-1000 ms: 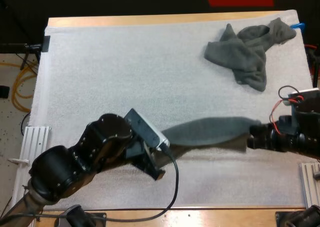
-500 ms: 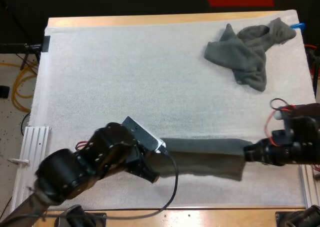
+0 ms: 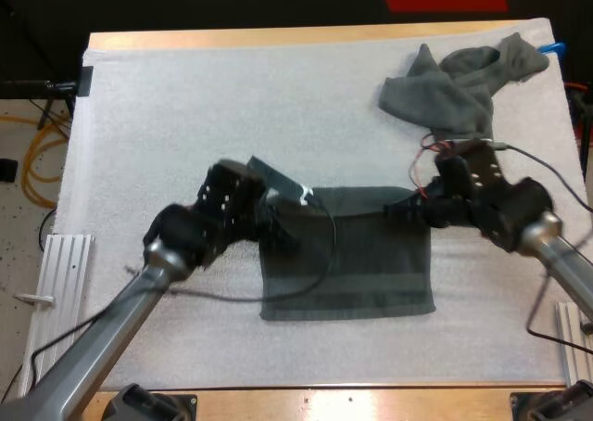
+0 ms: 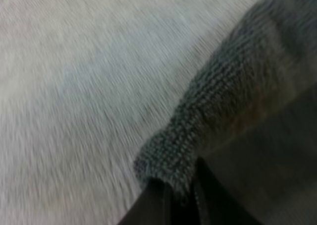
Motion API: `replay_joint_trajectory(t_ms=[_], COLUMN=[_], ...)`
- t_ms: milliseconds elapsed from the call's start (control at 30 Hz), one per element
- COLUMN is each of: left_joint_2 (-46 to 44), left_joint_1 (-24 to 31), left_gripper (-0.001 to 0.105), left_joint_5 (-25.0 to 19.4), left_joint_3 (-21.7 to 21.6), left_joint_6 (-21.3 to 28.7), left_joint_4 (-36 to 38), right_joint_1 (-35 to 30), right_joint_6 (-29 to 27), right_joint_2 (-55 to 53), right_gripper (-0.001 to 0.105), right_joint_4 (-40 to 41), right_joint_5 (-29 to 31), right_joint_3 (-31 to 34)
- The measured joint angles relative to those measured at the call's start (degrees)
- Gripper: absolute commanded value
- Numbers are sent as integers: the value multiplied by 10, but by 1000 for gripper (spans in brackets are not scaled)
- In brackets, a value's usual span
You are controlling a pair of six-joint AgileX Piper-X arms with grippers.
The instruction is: Pick towel from pile fold and stack
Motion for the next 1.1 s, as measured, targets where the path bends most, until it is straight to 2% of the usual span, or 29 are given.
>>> replay_joint_trajectory(t_ms=[200,433,500,567,600,667,733,767,900,1100], left_joint_2=[98,167,178,186,188,192,192,192,191,186], left_joint_1=[66,100,102,102,102,103,102,102,105,106], left_gripper=[0,0,1,4,7,15,24,30,43,44], left_joint_5=[78,100,104,104,107,109,109,109,109,109], left_joint_3=[0,0,0,0,0,0,0,-2,-28,-103], left_joint_6=[7,8,9,15,24,31,35,37,37,40], left_joint_4=[-88,-131,-140,-149,-153,-162,-170,-172,-166,-99], right_joint_1=[0,-1,-8,-20,-30,-52,-78,-91,-130,-149], right_joint_6=[3,27,36,44,46,51,62,71,78,61], right_joint_2=[96,151,160,168,170,175,176,176,176,149], right_gripper=[0,1,7,25,30,50,58,61,61,61], right_joint_4=[-80,-139,-143,-151,-157,-177,-209,-225,-251,-252], right_joint_5=[34,80,82,73,61,23,-13,-26,-66,-95], right_joint_3=[0,1,1,1,1,1,1,1,-16,-34])
